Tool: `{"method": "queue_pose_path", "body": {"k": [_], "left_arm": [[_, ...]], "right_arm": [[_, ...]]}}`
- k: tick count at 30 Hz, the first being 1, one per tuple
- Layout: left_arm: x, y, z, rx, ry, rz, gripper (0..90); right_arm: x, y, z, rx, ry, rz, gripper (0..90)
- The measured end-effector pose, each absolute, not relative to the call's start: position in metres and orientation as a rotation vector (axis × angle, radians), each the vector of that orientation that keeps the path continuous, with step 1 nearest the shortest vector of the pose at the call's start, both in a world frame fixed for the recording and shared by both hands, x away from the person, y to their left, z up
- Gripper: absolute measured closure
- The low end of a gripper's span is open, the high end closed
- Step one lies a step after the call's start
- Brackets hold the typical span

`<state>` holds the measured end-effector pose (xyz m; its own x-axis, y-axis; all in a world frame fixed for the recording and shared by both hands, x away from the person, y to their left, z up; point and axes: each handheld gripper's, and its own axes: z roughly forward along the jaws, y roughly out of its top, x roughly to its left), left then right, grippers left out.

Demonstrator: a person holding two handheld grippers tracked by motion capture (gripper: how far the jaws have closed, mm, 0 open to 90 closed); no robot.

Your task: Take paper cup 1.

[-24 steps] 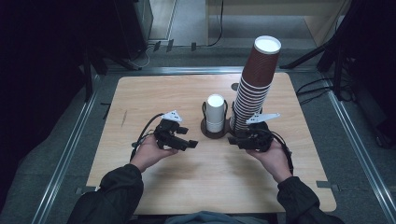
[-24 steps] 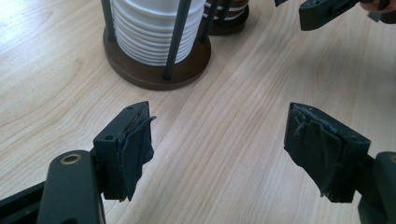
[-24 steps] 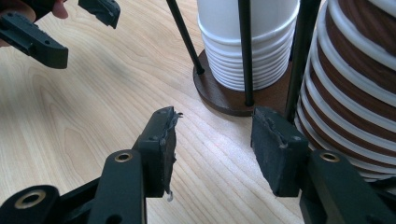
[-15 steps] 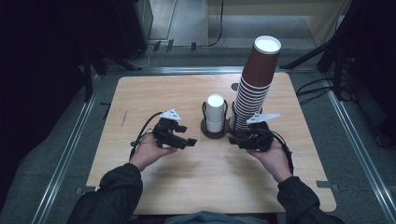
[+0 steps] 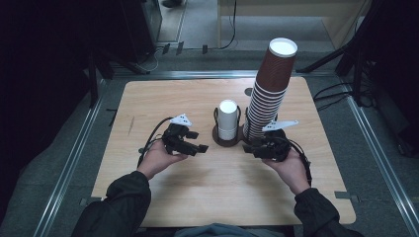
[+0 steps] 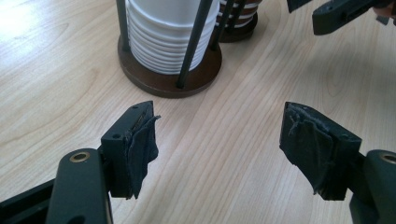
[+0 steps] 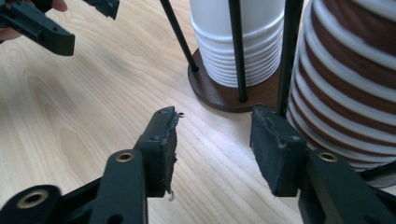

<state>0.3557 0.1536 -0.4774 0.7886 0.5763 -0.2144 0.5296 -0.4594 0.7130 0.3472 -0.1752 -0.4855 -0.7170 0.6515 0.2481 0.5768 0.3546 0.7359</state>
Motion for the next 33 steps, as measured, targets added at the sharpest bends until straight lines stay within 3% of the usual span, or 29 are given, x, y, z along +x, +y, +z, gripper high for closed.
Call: {"method": "queue_pose_path", "body": {"k": [10,22,33], "left_arm": [[0.366,0.148,-0.467,2.148,0.796,0.085,24.8],[0.392,0.141,-0.425,2.154,0.738,0.106,19.7],[0.417,0.116,-0.404,2.2,0.696,0.116,17.3]], "right_arm": [[0.341,-0.16,-0.487,1.099,2.511,1.281,62.0],[0.342,-0.12,-0.496,1.144,2.408,1.267,85.7],[0.346,-0.105,-0.503,1.181,2.253,1.259,89.2]]}}
